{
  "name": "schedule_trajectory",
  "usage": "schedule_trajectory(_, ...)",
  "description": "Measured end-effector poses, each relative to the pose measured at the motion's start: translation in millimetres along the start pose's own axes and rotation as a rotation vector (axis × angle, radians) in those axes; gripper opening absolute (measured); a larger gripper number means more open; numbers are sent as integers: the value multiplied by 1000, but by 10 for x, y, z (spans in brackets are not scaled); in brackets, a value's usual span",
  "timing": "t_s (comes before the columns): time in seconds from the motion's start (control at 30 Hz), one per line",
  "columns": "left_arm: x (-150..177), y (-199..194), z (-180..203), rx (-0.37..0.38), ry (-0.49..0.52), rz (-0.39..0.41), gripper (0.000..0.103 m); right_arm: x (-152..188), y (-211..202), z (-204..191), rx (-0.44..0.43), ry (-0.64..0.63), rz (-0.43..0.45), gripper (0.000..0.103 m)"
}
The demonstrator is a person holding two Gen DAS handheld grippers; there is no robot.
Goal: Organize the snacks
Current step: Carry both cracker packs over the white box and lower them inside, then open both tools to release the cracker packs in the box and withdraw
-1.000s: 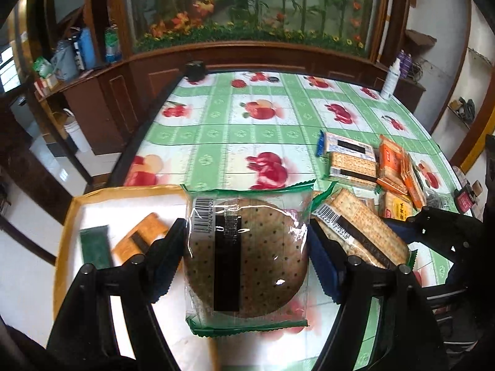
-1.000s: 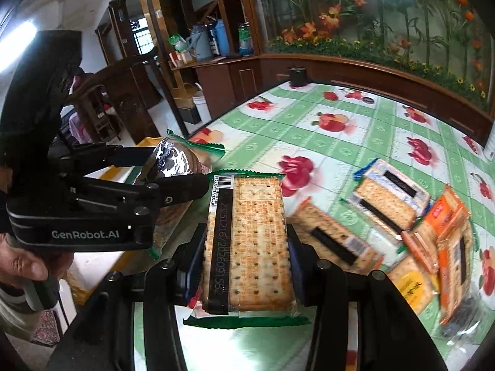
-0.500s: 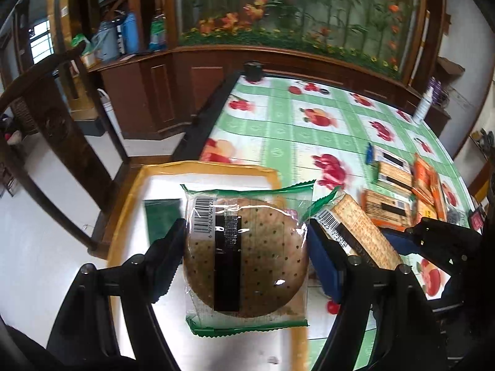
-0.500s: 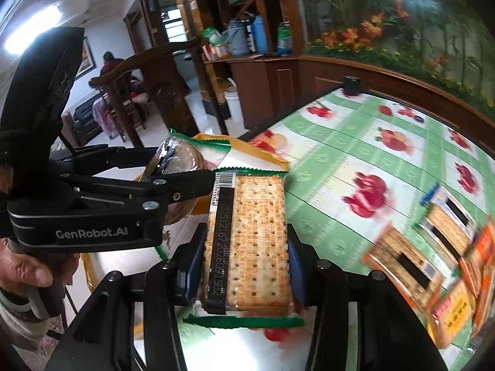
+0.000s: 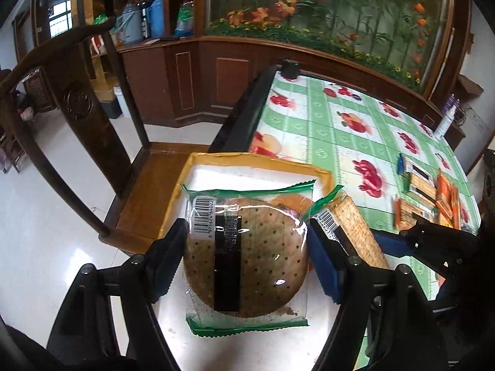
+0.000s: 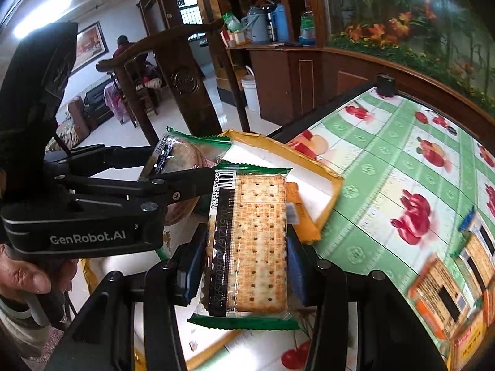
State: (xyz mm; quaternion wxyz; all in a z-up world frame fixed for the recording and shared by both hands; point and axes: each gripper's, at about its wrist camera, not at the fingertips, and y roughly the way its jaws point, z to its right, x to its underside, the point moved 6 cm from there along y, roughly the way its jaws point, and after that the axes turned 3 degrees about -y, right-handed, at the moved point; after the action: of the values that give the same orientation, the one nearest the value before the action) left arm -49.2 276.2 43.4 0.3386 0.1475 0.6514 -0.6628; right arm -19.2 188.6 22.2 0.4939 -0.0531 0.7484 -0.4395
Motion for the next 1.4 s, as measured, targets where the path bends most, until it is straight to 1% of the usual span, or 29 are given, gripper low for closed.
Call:
schedule_trajectory(0.17, 48, 199, -139, -16, -2, -48, 76, 16, 236, -36, -1, -4, -56, 47)
schedule_trajectory(0.27, 111, 370, -224, -27, -12, -89, 76, 37, 318, -62, 1, -1, -86, 49)
schedule_trajectory(0.37, 151, 501, -291, -56, -17, -111, 76, 52, 439, -95, -1, 9, -121, 51)
schedule_trajectory(0.43, 147, 523, -293, -69, -6, -104, 76, 78, 543, -121, -24, 29, -150, 53)
schedule_trajectory(0.5, 149, 522, -276, -65, 0, -107, 76, 124, 613, -162, -32, 28, -171, 56)
schedule_trajectory(0.6, 158, 514, -276, -71, 2, -108, 77, 135, 559, -163, -47, 50, -147, 57)
schedule_trajectory(0.67, 164, 496, -286, -77, -3, -104, 77, 120, 460, -127, -58, 78, -129, 63)
schedule_trajectory(0.7, 162, 500, -288, -73, -9, -106, 77, 108, 417, -119, -52, 80, -120, 67)
schedule_trajectory(0.8, 158, 442, -298, -61, -35, -94, 80, 100, 260, -75, -30, 73, -89, 69)
schedule_trajectory(0.87, 150, 363, -294, -68, -43, -68, 82, 119, 145, -52, -42, 85, -56, 71)
schedule_trajectory(0.9, 143, 337, -289, -76, -45, -58, 85, 129, 103, -41, -48, 92, -43, 75)
schedule_trajectory(0.97, 135, 233, -263, -106, -44, -18, 88, 169, 1, 0, -53, 120, -17, 76)
schedule_trajectory(1.03, 138, 135, -213, -122, -40, 14, 88, 208, -101, 51, -55, 143, 1, 77)
schedule_trajectory(1.13, 167, 34, -50, -101, -32, 39, 89, 270, -277, 133, -22, 142, 33, 78)
schedule_trajectory(1.23, 210, -19, 183, -76, -12, 57, 89, 357, -436, 235, -3, 155, 43, 79)
schedule_trajectory(1.33, 259, -36, 427, -56, 22, 60, 89, 448, -606, 361, 31, 169, 62, 79)
schedule_trajectory(1.4, 276, -48, 580, -40, 40, 63, 89, 541, -712, 467, 60, 175, 57, 79)
